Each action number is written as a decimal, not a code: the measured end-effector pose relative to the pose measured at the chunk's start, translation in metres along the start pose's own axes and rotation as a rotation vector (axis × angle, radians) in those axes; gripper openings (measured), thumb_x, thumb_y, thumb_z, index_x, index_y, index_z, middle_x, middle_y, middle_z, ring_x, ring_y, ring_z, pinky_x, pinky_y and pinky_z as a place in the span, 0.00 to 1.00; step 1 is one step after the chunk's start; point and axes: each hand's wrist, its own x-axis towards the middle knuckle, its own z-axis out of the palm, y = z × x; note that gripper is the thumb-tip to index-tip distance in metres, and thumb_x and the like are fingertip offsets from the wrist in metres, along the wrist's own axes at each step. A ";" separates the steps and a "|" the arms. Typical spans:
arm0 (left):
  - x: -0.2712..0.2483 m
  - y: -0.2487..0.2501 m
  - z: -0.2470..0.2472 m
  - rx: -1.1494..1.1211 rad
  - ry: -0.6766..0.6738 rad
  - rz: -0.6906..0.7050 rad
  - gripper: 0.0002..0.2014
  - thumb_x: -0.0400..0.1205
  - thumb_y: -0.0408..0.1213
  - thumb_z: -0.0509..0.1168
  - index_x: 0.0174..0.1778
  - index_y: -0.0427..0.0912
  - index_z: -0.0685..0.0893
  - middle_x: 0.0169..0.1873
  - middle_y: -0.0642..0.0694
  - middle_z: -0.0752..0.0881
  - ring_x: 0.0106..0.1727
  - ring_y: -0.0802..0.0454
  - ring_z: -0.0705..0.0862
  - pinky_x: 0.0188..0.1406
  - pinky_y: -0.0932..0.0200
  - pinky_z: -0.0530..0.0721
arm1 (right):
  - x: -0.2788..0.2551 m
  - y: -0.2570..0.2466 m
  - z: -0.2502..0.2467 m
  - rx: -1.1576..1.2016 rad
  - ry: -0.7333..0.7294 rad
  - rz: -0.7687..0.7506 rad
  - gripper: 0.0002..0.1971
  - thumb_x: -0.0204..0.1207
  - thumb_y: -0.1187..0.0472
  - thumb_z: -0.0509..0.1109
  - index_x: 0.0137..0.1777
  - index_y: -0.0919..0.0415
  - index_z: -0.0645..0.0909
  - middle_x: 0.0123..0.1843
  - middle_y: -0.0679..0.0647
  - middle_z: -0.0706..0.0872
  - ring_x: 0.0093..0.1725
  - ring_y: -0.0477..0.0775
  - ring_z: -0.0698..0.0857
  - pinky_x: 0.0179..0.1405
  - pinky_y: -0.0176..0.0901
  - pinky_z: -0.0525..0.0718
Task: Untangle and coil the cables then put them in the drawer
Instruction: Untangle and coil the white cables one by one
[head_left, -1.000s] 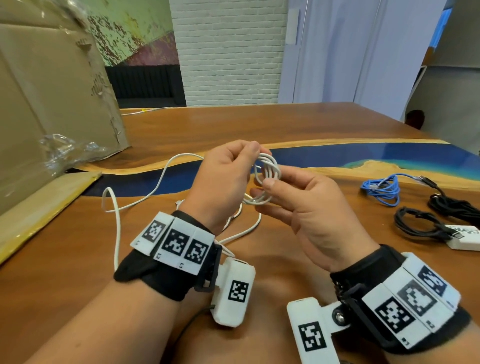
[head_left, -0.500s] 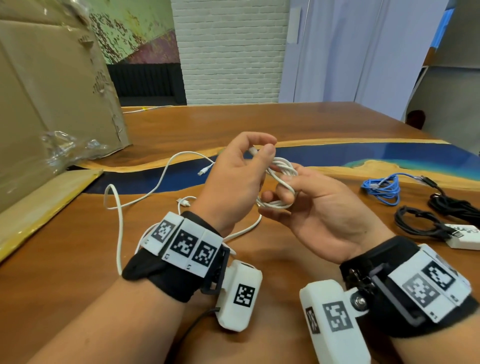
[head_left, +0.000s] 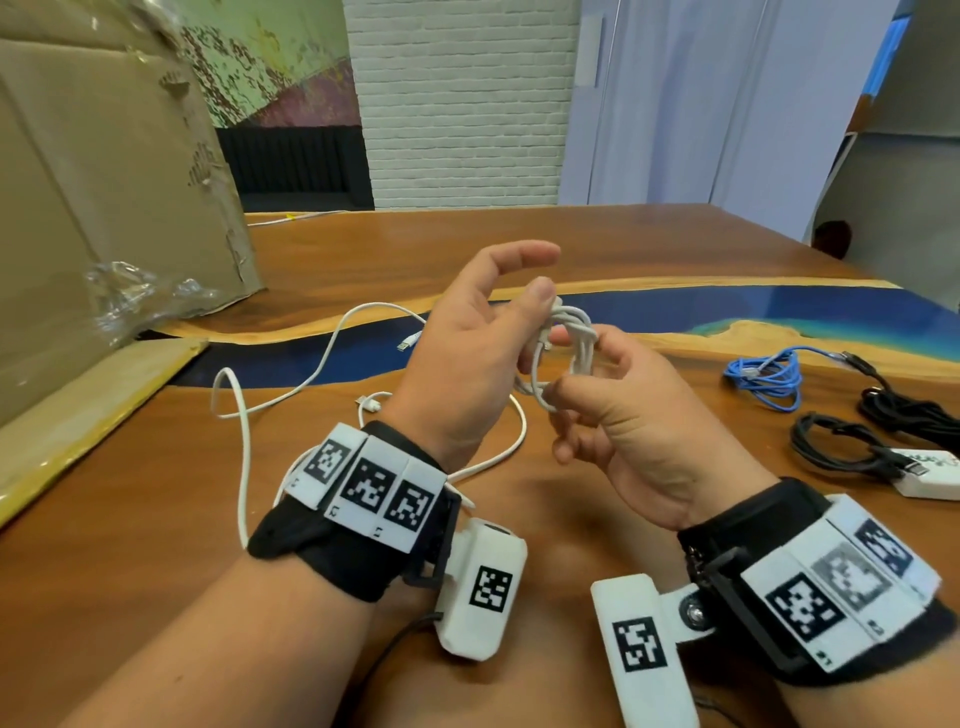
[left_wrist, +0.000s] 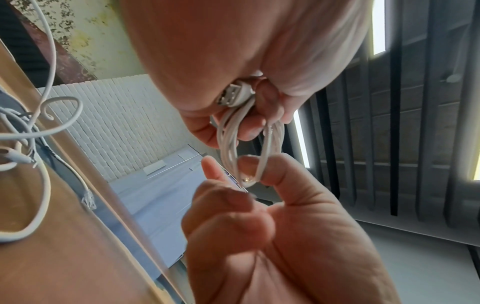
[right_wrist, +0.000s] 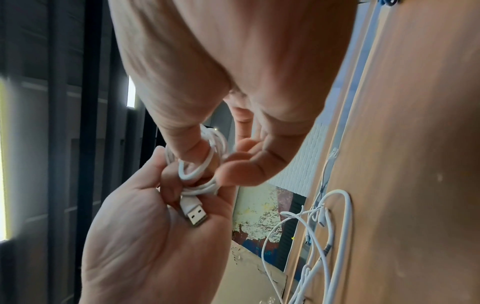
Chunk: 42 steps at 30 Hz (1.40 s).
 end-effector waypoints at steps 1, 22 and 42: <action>0.000 -0.001 0.000 -0.011 0.015 0.008 0.11 0.91 0.30 0.58 0.68 0.39 0.78 0.24 0.56 0.78 0.25 0.61 0.75 0.28 0.68 0.79 | 0.000 -0.001 0.000 -0.002 -0.007 0.024 0.20 0.79 0.75 0.70 0.67 0.55 0.81 0.41 0.62 0.84 0.30 0.55 0.81 0.25 0.47 0.83; 0.006 -0.006 -0.011 -0.367 0.305 -0.015 0.19 0.79 0.26 0.47 0.43 0.33 0.85 0.21 0.47 0.62 0.29 0.45 0.54 0.32 0.49 0.56 | -0.001 -0.006 -0.009 -0.391 -0.055 -0.164 0.09 0.72 0.68 0.81 0.38 0.53 0.95 0.38 0.52 0.94 0.38 0.43 0.91 0.40 0.32 0.85; 0.005 -0.021 0.000 0.151 0.185 -0.133 0.13 0.90 0.42 0.62 0.57 0.50 0.93 0.59 0.46 0.89 0.51 0.59 0.83 0.48 0.62 0.76 | 0.009 0.002 -0.011 -0.048 0.348 -0.333 0.05 0.84 0.65 0.71 0.56 0.62 0.88 0.47 0.58 0.95 0.49 0.58 0.95 0.46 0.48 0.90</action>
